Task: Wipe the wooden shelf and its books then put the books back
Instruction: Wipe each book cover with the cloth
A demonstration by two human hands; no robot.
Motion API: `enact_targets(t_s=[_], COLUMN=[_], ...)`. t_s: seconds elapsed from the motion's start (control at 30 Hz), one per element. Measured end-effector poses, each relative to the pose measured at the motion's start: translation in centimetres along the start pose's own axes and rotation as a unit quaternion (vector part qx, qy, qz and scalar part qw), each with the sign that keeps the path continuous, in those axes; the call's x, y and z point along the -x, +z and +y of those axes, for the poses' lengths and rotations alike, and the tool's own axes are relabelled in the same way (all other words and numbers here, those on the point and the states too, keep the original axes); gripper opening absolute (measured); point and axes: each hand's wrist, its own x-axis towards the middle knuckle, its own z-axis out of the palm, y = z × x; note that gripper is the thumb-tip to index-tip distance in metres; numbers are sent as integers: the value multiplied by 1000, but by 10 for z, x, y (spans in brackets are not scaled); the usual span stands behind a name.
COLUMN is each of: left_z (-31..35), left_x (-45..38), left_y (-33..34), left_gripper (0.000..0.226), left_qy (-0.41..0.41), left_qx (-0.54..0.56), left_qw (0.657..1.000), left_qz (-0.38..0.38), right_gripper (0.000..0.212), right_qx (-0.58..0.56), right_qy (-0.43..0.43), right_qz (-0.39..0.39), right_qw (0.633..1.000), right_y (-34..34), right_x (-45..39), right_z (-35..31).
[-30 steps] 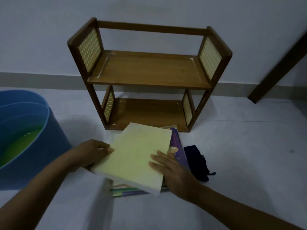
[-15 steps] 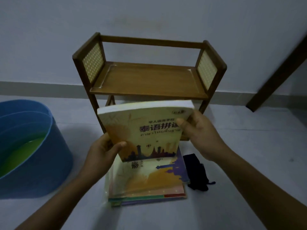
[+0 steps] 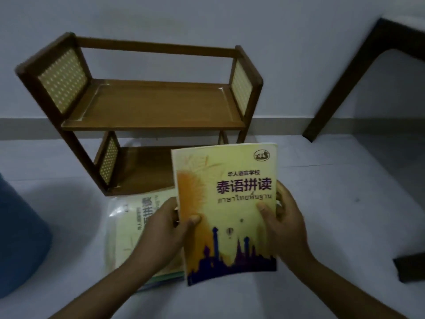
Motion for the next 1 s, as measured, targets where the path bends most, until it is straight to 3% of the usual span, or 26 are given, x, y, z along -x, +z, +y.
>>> enact_targets(t_s=[0.1, 0.23, 0.4, 0.5, 0.57, 0.63, 0.73, 0.8, 0.87, 0.93, 1.0], left_z=[6, 5, 0, 0, -9, -27, -54, -79, -109, -129, -144], left_x=[-30, -76, -97, -96, -93, -89, -70, -59, -42, -35, -19], left_y=[69, 145, 179, 165, 143, 110, 44, 7, -35, -55, -79], left_gripper=[30, 29, 22, 47, 65, 66, 56, 77, 94, 109, 123], left_qy=[-34, -100, -115, -46, 6, 64, 104, 100, 43, 3, -24], left_qx=[20, 18, 19, 0, -73, -168, -222, -296, -325, -348, -376], left_qw=[997, 984, 973, 973, 973, 967, 962, 948, 945, 937, 923], left_qz=[-72, -147, -200, -228, -221, -183, -118, -59, -1, -23, -79], right_gripper=[41, 42, 44, 38, 34, 51, 78, 89, 93, 75, 58], right_qx=[87, 184, 233, 263, 340, 445, 429, 427, 463, 435, 337], right_qy=[29, 81, 138, 165, 169, 99, -56, -80, -98, -102, -79], right_qz=[60, 78, 74, 44, 24, -17, -202, -311, -344, -299, -232], right_qw=[994, 977, 960, 950, 925, 890, 879, 845, 811, 843, 909], right_y=[-45, -85, -99, -100, -97, -82, -26, 12, 41, 37, 38], right_x=[-16, -47, -67, -74, -78, -76, -49, -28, -19, -26, -39], right_z=[30, 79, 127, 145, 150, 151, 135, 132, 141, 152, 139])
